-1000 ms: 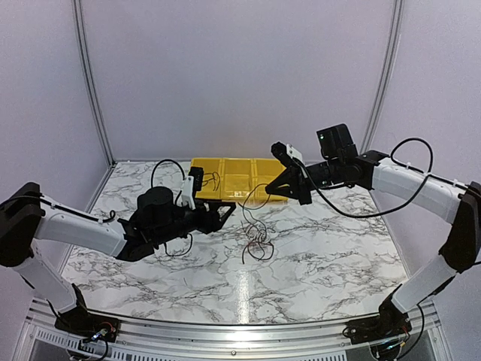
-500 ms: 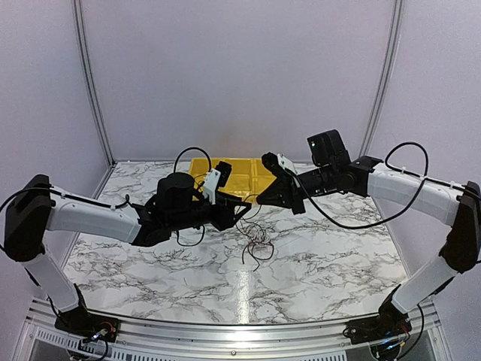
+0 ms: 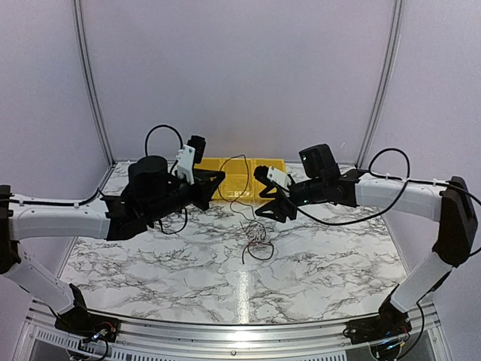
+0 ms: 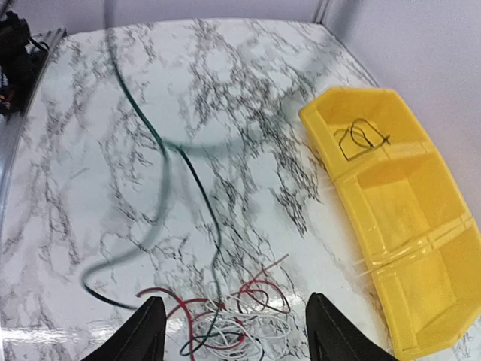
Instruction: Untangle the cables
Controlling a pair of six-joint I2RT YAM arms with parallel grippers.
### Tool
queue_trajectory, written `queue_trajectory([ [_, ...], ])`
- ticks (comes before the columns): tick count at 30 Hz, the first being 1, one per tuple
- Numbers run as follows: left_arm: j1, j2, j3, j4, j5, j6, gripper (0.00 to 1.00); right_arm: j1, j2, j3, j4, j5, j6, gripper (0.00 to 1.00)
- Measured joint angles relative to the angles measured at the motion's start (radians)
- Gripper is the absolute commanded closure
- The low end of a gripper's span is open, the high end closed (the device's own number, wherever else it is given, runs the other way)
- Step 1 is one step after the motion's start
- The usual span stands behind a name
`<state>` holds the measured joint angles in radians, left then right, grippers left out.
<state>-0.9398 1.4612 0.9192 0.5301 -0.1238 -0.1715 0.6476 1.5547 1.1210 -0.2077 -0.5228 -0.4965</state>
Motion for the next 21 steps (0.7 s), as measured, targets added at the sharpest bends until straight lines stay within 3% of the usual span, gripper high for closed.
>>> queue_trajectory([
  [4,0.000,-0.126,-0.014,-0.019,-0.070,0.011,1.00,0.001,0.143,0.029,-0.001,0.095,-0.002,0.26],
  [11,0.000,-0.218,-0.103,-0.080,-0.136,0.008,1.00,0.026,0.309,0.082,-0.033,0.151,-0.001,0.30],
  [15,0.000,-0.257,-0.117,-0.142,-0.163,0.004,1.00,0.055,0.368,0.122,-0.040,0.172,-0.002,0.46],
  [18,0.000,-0.307,-0.113,-0.185,-0.189,0.004,1.00,0.062,0.408,0.136,-0.042,0.191,-0.002,0.68],
  [21,0.000,-0.367,-0.064,-0.258,-0.227,0.010,1.00,0.064,0.452,0.146,-0.052,0.208,0.006,0.83],
])
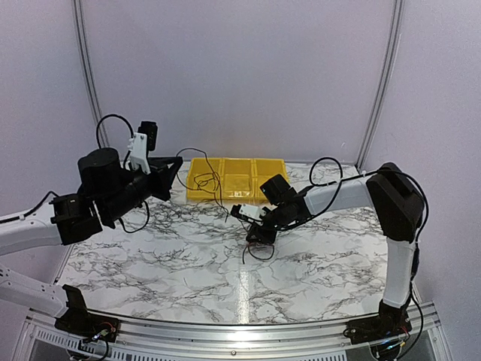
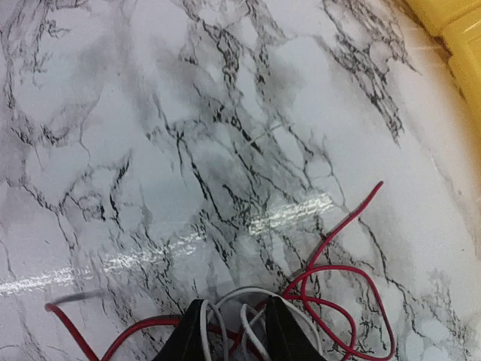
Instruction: Untangle the cables
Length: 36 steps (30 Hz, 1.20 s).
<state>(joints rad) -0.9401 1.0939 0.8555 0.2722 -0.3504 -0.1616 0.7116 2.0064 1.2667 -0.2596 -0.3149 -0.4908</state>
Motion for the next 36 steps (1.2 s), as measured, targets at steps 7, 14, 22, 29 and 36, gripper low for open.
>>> queue_trajectory([
  [7,0.000,-0.116,0.240,-0.179,-0.100,0.052,1.00,0.000,0.034,0.039,-0.005,0.014,0.012,0.98],
  [14,-0.005,-0.226,0.380,-0.288,-0.224,0.128,1.00,0.001,0.053,0.057,-0.004,0.019,0.016,1.00],
  [22,-0.004,-0.326,0.463,-0.290,-0.322,0.183,1.00,-0.011,0.055,0.058,-0.011,0.026,0.021,1.00],
  [29,-0.004,-0.311,0.498,-0.314,-0.343,0.208,1.00,-0.018,0.055,0.061,-0.021,0.027,0.026,0.83],
  [36,-0.004,-0.248,0.473,-0.342,-0.327,0.193,1.00,-0.022,0.045,0.068,-0.070,0.028,0.015,0.54],
])
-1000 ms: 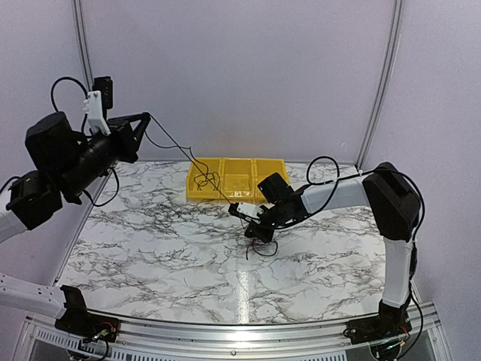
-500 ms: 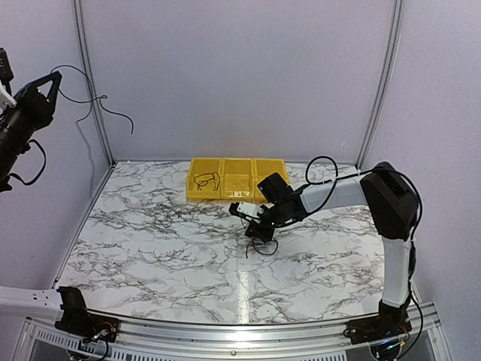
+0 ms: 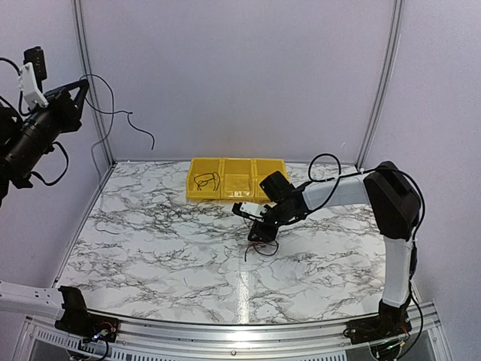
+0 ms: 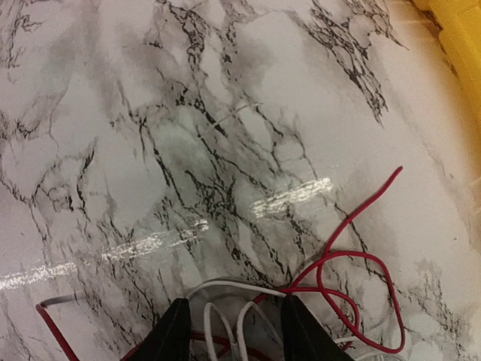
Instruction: Untangle the cables
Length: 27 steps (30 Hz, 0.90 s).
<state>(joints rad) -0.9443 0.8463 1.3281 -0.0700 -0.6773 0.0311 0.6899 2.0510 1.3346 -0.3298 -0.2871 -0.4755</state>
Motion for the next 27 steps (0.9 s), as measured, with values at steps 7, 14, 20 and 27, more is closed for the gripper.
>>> queue_trajectory([
  [7,0.000,0.081,-0.026,-0.010,0.034,-0.018,1.00,-0.004,-0.092,-0.002,-0.068,0.003,-0.023,0.45],
  [14,0.000,0.194,-0.026,-0.007,0.085,-0.055,1.00,-0.004,-0.250,-0.033,-0.049,0.066,-0.068,0.44],
  [20,0.000,0.311,-0.016,-0.004,0.145,-0.081,1.00,-0.016,-0.309,-0.109,-0.011,0.190,-0.132,0.44],
  [27,0.000,0.444,0.081,-0.024,0.171,-0.100,1.00,-0.121,-0.336,-0.137,0.009,0.227,-0.148,0.44],
])
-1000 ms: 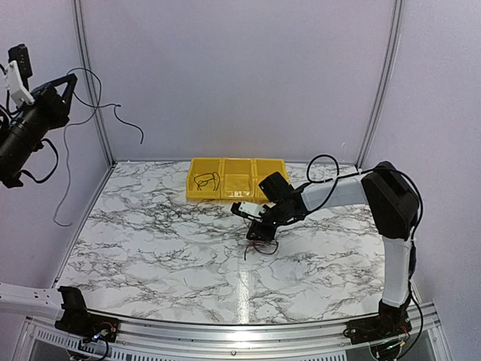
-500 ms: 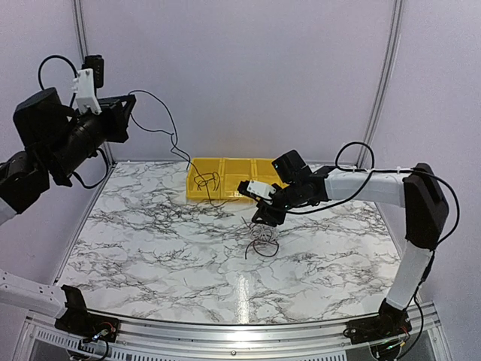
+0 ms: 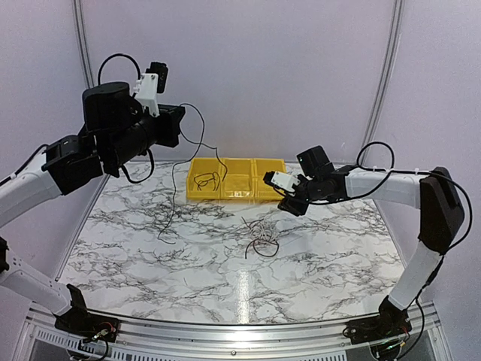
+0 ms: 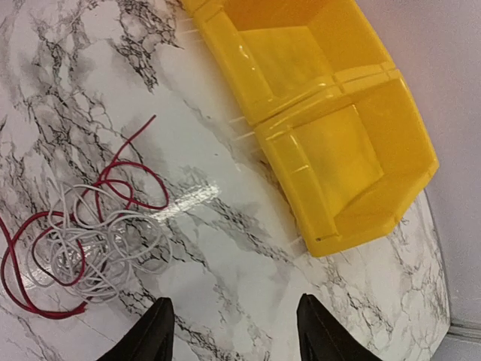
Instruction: Untangle the cables
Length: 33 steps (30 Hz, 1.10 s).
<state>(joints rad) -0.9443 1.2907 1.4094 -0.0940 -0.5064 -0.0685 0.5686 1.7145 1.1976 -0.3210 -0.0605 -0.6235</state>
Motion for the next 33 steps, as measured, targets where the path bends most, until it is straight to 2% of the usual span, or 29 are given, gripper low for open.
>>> queue_trajectory([
  [9,0.012,0.138,0.207,-0.024,-0.003,-0.007,1.00,-0.108,-0.085,-0.026,0.044,-0.017,0.015,0.43],
  [15,0.047,0.294,0.377,-0.041,0.013,0.010,1.00,-0.164,-0.101,-0.035,0.052,-0.073,0.040,0.43],
  [26,0.184,0.576,0.710,-0.050,0.111,-0.046,1.00,-0.176,-0.129,-0.046,0.058,-0.106,0.052,0.43],
  [33,0.220,0.688,0.877,-0.043,0.160,-0.065,1.00,-0.179,-0.129,-0.051,0.059,-0.114,0.052,0.43],
])
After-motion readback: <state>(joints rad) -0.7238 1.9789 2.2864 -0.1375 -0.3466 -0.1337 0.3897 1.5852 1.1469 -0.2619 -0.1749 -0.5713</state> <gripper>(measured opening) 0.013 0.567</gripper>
